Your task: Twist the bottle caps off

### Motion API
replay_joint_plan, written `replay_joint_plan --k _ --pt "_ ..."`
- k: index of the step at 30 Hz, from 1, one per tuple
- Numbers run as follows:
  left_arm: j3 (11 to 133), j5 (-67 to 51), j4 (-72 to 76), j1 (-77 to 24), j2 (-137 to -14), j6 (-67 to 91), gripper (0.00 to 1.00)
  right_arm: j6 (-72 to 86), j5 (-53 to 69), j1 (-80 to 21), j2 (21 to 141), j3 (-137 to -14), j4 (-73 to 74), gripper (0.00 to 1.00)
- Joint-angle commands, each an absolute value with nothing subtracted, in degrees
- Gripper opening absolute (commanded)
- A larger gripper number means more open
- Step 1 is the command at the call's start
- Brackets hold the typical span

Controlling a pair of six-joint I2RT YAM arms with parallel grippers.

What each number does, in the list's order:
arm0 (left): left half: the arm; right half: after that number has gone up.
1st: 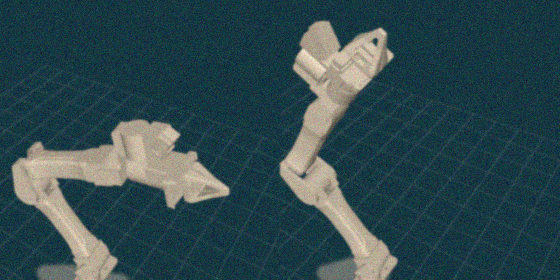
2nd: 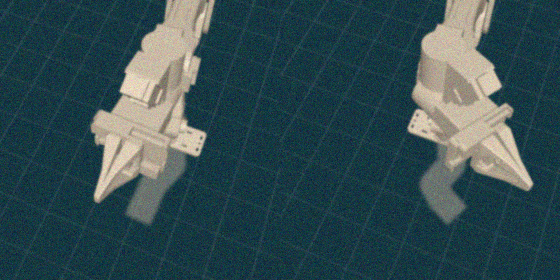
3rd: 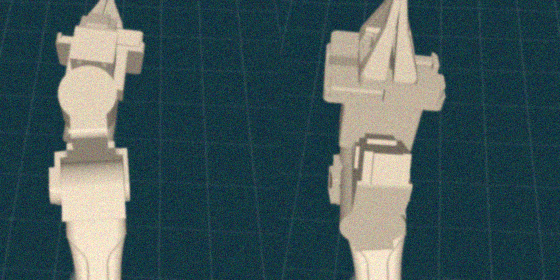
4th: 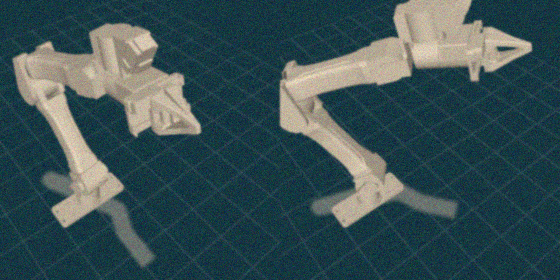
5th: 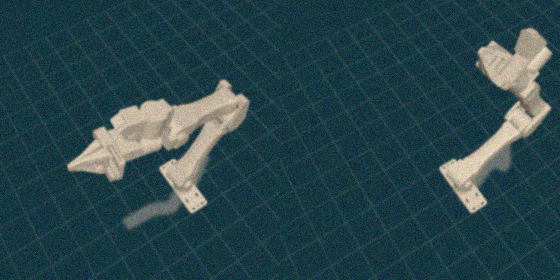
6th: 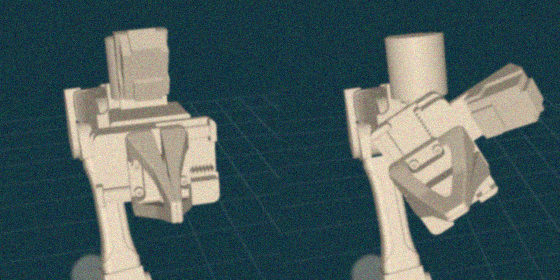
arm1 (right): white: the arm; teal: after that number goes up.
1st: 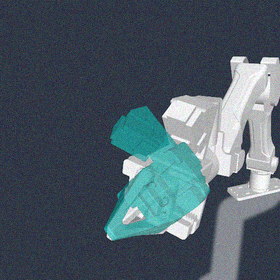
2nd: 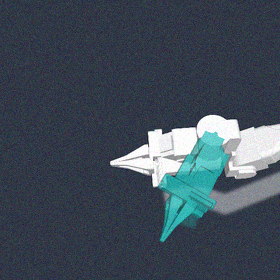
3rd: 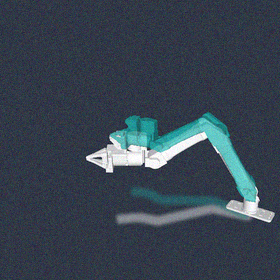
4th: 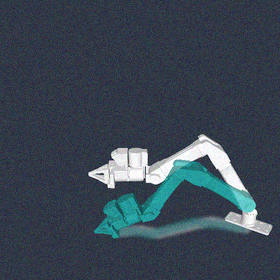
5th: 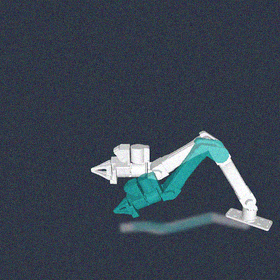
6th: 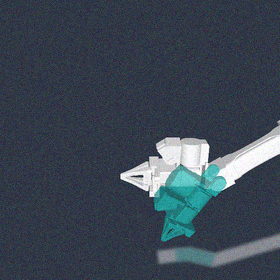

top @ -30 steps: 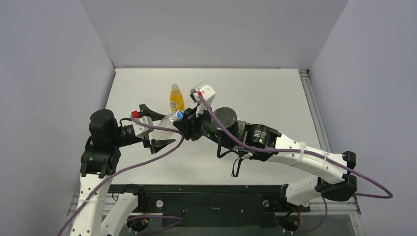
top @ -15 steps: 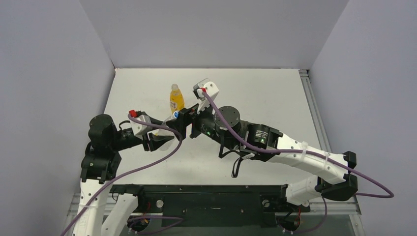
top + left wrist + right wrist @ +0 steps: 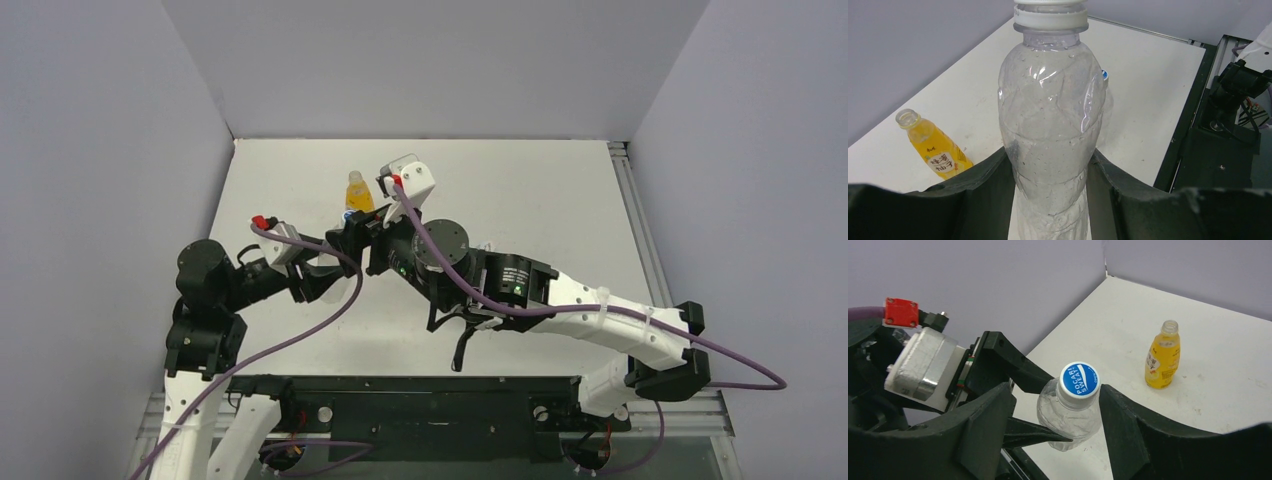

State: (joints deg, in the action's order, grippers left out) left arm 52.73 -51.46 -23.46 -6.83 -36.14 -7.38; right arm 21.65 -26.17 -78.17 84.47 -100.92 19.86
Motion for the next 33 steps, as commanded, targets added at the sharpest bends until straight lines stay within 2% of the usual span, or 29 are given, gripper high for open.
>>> replay_joint_plan --k 1,10,15,23,30,33 --pt "53.71 -49.82 -19.49 -7.03 -35.33 -5.15 0.18 20.72 -31.68 -78.61 85.48 -103.05 19.25 0.6" --pt "53.81 -50.98 -18.46 -7.07 -34.94 -3.69 0.18 19.96 -30.77 -78.39 86.01 -102.09 15.47 0.55" --pt "53.6 -51.32 -17.99 -7.12 -34.49 -3.62 0.18 20.89 -28.91 -77.68 86.59 -102.14 14.19 0.47" --pt "53.68 -51.13 -17.72 -7.12 -34.7 -3.53 0.18 24.18 -24.44 -75.37 86.64 -100.42 13.16 0.45" --pt "53.87 -51.12 -17.21 -7.12 -35.04 -3.11 0.18 25.26 -21.83 -74.0 86.26 -98.97 11.91 0.3" --pt "53.88 -50.74 -16.75 -7.12 -35.14 -2.6 0.18 25.38 -20.61 -73.75 86.29 -98.29 12.07 0.29"
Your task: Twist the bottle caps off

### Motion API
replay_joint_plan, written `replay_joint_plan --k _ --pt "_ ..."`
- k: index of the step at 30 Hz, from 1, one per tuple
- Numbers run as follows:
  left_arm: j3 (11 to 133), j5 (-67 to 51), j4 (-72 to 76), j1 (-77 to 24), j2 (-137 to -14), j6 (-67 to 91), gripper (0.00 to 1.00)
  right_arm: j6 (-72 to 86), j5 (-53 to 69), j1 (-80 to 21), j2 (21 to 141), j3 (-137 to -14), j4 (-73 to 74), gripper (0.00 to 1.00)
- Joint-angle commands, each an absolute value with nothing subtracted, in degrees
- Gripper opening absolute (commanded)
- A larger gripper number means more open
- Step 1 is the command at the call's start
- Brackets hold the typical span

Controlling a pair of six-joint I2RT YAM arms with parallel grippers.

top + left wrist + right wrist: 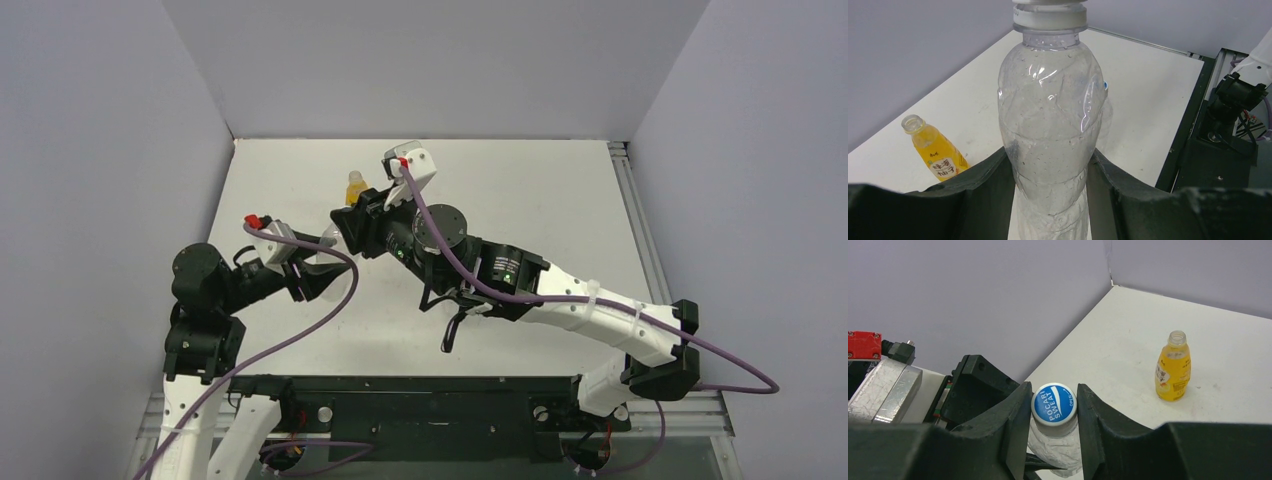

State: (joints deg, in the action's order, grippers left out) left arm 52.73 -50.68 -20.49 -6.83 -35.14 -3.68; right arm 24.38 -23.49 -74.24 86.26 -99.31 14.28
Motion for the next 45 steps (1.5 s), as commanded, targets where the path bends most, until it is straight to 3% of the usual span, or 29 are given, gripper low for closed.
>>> replay_joint_plan --k 1,6,9,13,19,24,31,33,35,37,39,45 --pt "53.83 -50.73 -16.68 -7.12 -35.19 -2.4 0.18 25.39 -20.55 -73.74 86.26 -97.76 11.98 0.27" --pt "53.8 -50.78 -15.45 -7.12 -35.59 1.15 0.18 24.97 -18.8 -72.69 84.16 -94.64 10.0 0.12" --pt "53.98 -52.25 -13.7 -7.05 -36.35 4.96 0.18 23.08 -10.76 -71.08 81.96 -90.75 6.18 0.0" --pt "54.03 -57.8 -9.04 -7.03 -37.35 12.55 0.18 20.25 1.38 -66.74 78.58 -89.23 4.94 0.0" --pt "52.34 -65.96 8.37 -7.12 -38.84 31.22 0.07 18.78 19.78 -63.59 75.73 -89.81 6.98 0.0" --pt "50.88 -69.49 19.54 -7.56 -39.15 46.94 0.07 17.08 25.82 -63.55 73.21 -88.74 8.27 0.0" --pt "50.9 -67.66 18.24 -8.86 -37.25 47.22 0.06 14.79 26.83 -63.2 73.14 -89.6 11.69 0.0" --pt "51.14 -65.34 14.03 -8.83 -36.73 42.65 0.04 15.53 22.91 -63.26 73.93 -90.94 13.01 0.15" --pt "52.38 -61.24 5.76 -8.86 -36.23 34.48 0.0 16.45 16.55 -63.75 74.74 -92.31 14.83 0.41" --pt "52.81 -56.34 0.72 -8.86 -35.39 27.84 0.0 16.28 6.6 -65.98 75.48 -94.26 16.51 0.5" --pt "52.32 -50.42 -2.73 -8.85 -34.42 23.68 0.0 15.39 -12.23 -70.3 76.26 -96.35 16.32 0.54" --pt "50.58 -40.16 -3.23 -9.01 -32.53 16.38 0.0 16.74 -28.33 -76.95 82.79 -105.57 19.53 0.59"
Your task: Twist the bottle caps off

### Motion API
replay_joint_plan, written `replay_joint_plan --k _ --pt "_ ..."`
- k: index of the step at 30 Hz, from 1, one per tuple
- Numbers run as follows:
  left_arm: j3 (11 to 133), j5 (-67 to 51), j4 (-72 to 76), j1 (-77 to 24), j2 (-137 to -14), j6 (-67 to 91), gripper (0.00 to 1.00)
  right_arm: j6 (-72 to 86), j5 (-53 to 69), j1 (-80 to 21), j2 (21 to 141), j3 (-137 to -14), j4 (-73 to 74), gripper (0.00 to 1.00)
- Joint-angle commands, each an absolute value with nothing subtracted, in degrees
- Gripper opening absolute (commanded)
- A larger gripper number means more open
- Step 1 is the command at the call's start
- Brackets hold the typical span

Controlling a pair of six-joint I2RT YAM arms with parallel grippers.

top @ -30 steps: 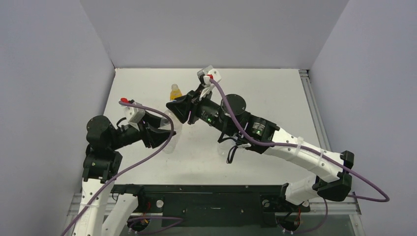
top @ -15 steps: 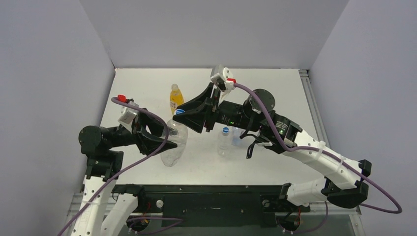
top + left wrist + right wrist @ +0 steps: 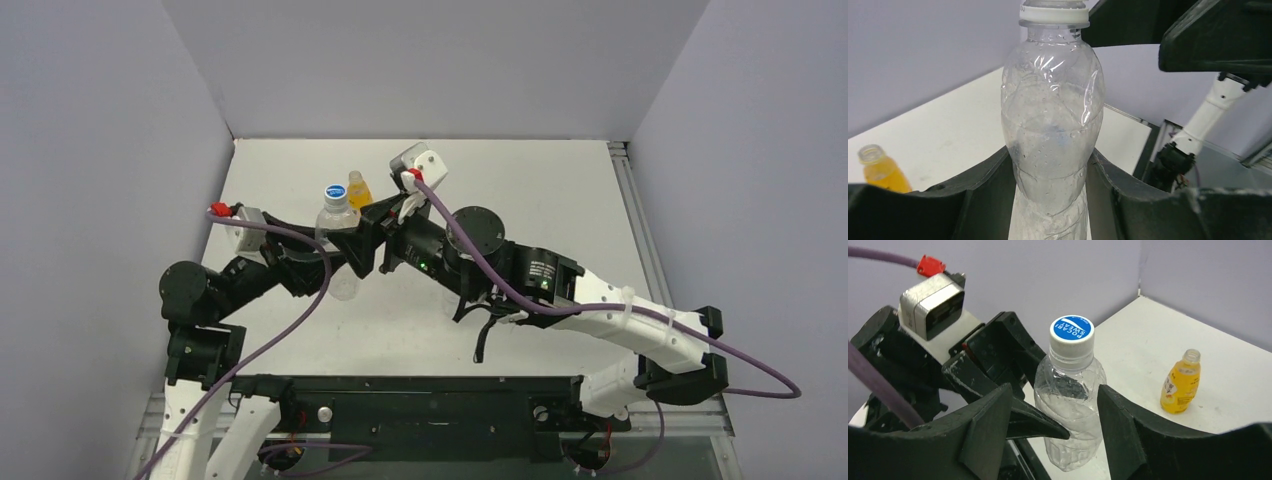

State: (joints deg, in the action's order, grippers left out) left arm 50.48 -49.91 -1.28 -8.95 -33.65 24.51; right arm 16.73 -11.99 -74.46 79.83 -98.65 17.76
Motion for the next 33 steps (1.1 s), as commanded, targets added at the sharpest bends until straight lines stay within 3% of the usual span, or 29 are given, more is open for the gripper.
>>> replay_joint_plan --k 1,9,25,29,33 --pt "50.28 -38.71 -3.73 -9.03 -32.13 14.27 0.0 17.06 -29.2 -77.14 84.13 -106.49 19.78 0.59" --pt "51.0 -35.88 -8.68 -10.0 -31.08 6.37 0.0 17.08 -31.39 -77.24 91.21 -117.68 23.72 0.59" --pt "51.73 -36.39 -9.89 -10.46 -31.44 4.49 0.0 21.86 -24.01 -73.5 94.3 -118.76 24.13 0.56" --pt "51.77 -36.52 -9.84 -10.69 -31.38 4.65 0.0 22.41 -22.96 -72.82 94.24 -118.04 23.31 0.53" --pt "51.68 -36.42 -9.41 -10.8 -31.44 4.95 0.0 22.64 -21.57 -72.48 94.66 -117.74 23.09 0.42"
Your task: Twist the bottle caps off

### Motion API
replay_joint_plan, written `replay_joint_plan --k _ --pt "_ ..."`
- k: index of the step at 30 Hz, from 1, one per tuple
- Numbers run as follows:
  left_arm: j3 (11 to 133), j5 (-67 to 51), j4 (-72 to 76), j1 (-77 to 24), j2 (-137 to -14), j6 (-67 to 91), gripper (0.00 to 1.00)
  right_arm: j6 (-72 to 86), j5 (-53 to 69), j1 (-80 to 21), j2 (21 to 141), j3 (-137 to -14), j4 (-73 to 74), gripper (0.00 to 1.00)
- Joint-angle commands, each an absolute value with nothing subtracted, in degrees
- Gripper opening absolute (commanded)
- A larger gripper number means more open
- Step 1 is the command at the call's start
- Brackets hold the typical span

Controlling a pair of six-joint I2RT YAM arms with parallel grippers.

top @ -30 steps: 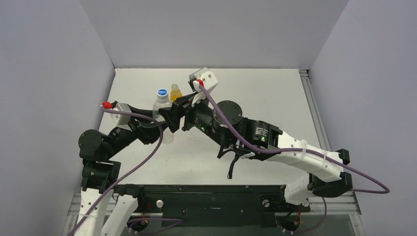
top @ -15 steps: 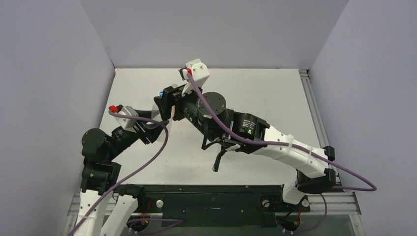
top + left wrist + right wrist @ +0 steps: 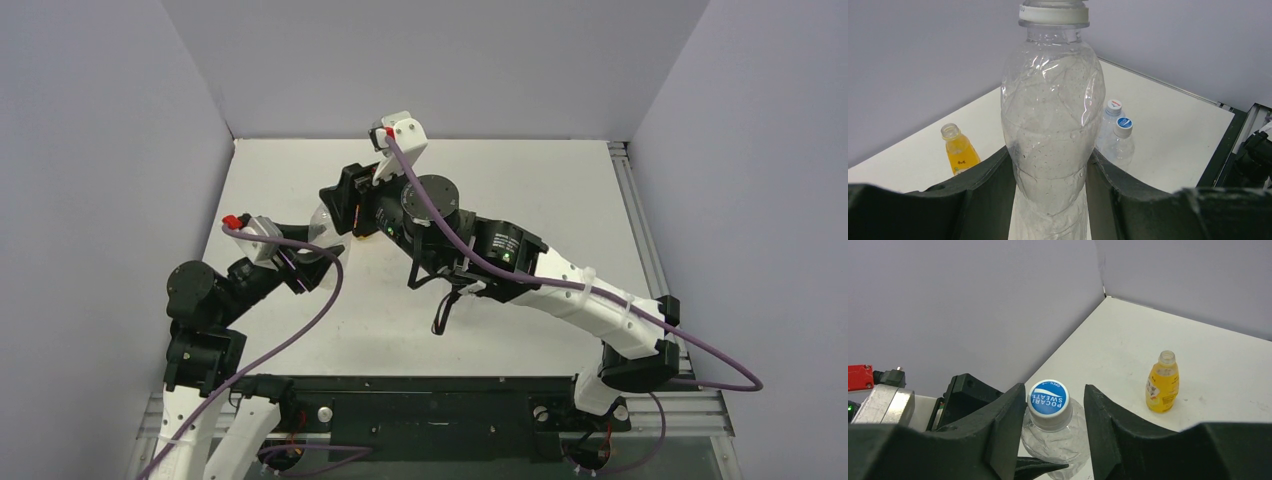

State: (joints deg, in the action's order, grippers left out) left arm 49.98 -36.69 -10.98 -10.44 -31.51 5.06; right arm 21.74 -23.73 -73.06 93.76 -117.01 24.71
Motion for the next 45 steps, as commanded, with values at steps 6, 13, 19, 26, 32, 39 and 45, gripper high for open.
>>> replay_joint_plan --k 6,13,19,26,32,39,45 --pt "53.65 -37.37 -10.91 -10.81 -33.47 4.74 0.0 21.34 -17.26 -71.7 94.13 -115.37 22.73 0.1" --pt "55.09 -43.99 -9.27 -10.81 -34.65 7.22 0.0 19.5 -10.59 -69.17 86.0 -103.89 15.64 0.0" --pt "55.96 -47.71 -7.63 -10.8 -36.03 12.12 0.0 20.37 -8.65 -68.14 81.08 -97.31 11.42 0.19" --pt "54.74 -45.0 -9.34 -10.9 -35.21 7.52 0.0 20.27 -17.47 -70.65 86.24 -105.4 16.76 0.5" --pt "55.0 -43.37 -12.36 -11.26 -34.74 3.99 0.0 20.67 -16.88 -71.7 90.29 -109.08 17.58 0.51" --pt "54.44 -42.86 -13.12 -11.38 -33.97 2.82 0.0 20.92 -16.66 -71.81 90.64 -109.33 16.9 0.49" --pt "53.69 -42.85 -13.18 -11.42 -33.84 2.81 0.0 20.13 -16.98 -71.77 89.76 -109.1 16.48 0.51"
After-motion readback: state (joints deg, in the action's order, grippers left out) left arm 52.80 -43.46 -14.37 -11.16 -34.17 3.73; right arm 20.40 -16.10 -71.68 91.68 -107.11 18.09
